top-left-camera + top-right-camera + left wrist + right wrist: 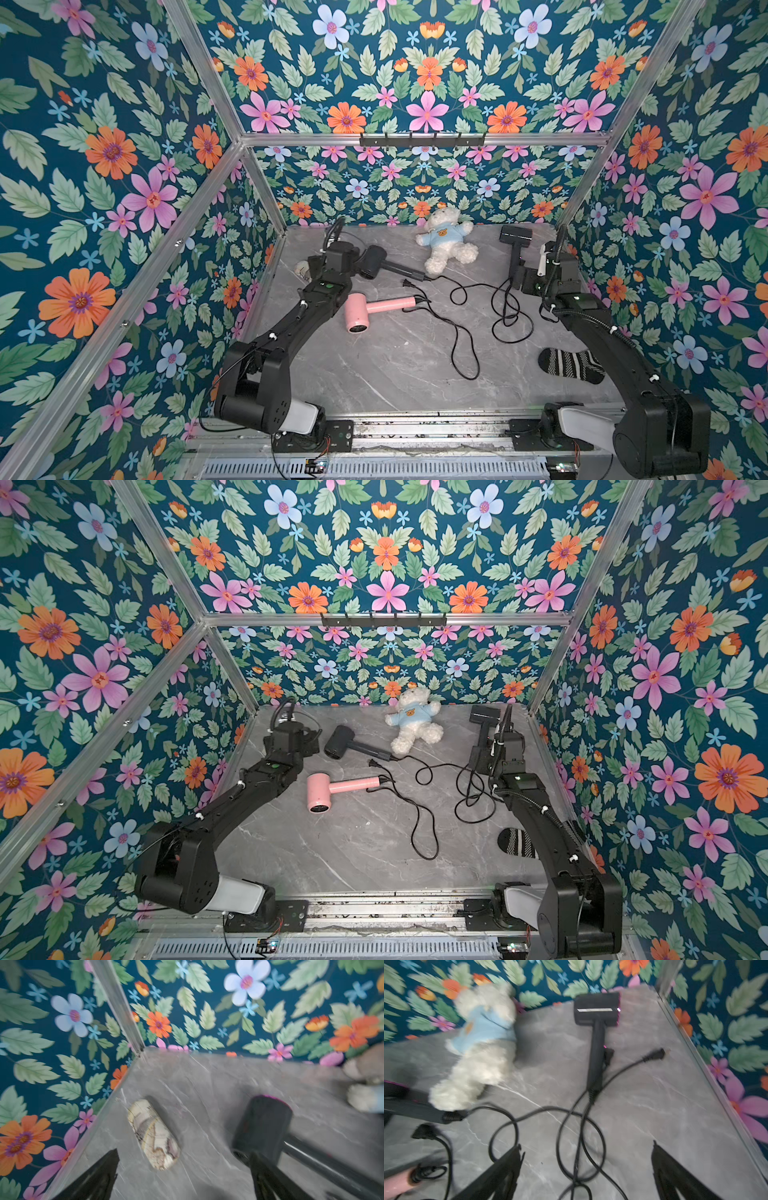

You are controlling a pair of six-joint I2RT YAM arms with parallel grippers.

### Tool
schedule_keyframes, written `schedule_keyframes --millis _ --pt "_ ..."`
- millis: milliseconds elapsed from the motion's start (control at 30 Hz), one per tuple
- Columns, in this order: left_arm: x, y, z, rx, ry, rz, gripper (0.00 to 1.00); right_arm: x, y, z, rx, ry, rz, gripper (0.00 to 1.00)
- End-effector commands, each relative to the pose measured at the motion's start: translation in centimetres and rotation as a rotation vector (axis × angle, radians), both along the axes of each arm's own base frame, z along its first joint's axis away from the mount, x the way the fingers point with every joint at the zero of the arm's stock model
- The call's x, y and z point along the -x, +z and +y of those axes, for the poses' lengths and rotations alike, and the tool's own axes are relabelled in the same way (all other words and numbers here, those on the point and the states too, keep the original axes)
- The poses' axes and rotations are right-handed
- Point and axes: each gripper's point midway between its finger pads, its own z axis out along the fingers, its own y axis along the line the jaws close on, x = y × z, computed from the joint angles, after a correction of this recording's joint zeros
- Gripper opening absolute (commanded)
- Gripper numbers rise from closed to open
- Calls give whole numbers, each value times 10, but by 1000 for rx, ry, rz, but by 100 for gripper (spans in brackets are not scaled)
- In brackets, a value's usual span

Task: Wrap the cord around the hair dryer
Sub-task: Pick up the hair dryer from the center of the board.

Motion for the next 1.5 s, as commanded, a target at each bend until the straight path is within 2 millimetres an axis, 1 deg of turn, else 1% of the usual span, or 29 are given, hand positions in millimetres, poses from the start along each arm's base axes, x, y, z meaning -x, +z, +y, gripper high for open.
schedule_keyframes --millis 0,67,100,200,300,367,467,567,700,800,933,1033,1133,1167,1200,1233,1300,1400,1467 --pt "30 -45 -7 0 26 228 99 62 -44 -14 59 -74 394 99" --pt "32 -60 -18 35 6 295 99 70 -50 -14 77 -74 497 99" --pt "36 -69 -20 36 16 336 99 73 -54 -13 78 -74 527 99" --pt "48 -92 -18 36 37 418 99 76 -60 -7 46 -60 533 98" --pt "56 -113 -27 93 22 479 99 77 -62 3 -16 -52 527 99" --pt "60 -125 -33 131 11 505 99 77 -64 4 -32 -63 551 99" --pt "59 -135 -34 136 15 508 99 79 -69 9 -56 -57 597 99" --pt "54 -142 -35 135 17 514 99 79 -72 15 -67 -40 605 99" --pt "52 -158 -37 131 18 547 86 80 -70 16 -64 -34 590 99" --pt "55 -168 -36 120 18 579 82 82 -68 15 -61 -42 575 99" --pt "56 -174 -36 119 12 602 80 82 -66 13 -53 -49 557 99" --pt "57 -178 -39 124 -2 618 72 81 -64 12 -54 -50 542 99" --pt "55 -174 -38 109 -10 616 57 81 -60 15 -61 -31 520 99" --pt "53 -169 -38 97 -18 613 52 79 -57 22 -70 14 501 98" --pt "51 -164 -38 80 -33 617 46 78 -54 33 -91 77 482 98" --pt "49 -157 -38 60 -46 623 43 76 -49 43 -117 131 445 99" --pt "44 -139 -37 11 -66 629 33 70 -36 70 -214 245 347 98" --pt "37 -107 -38 -22 -96 614 30 63 -21 98 -337 344 260 95" --pt "34 -85 -40 -25 -120 590 30 61 -18 115 -359 399 257 93"
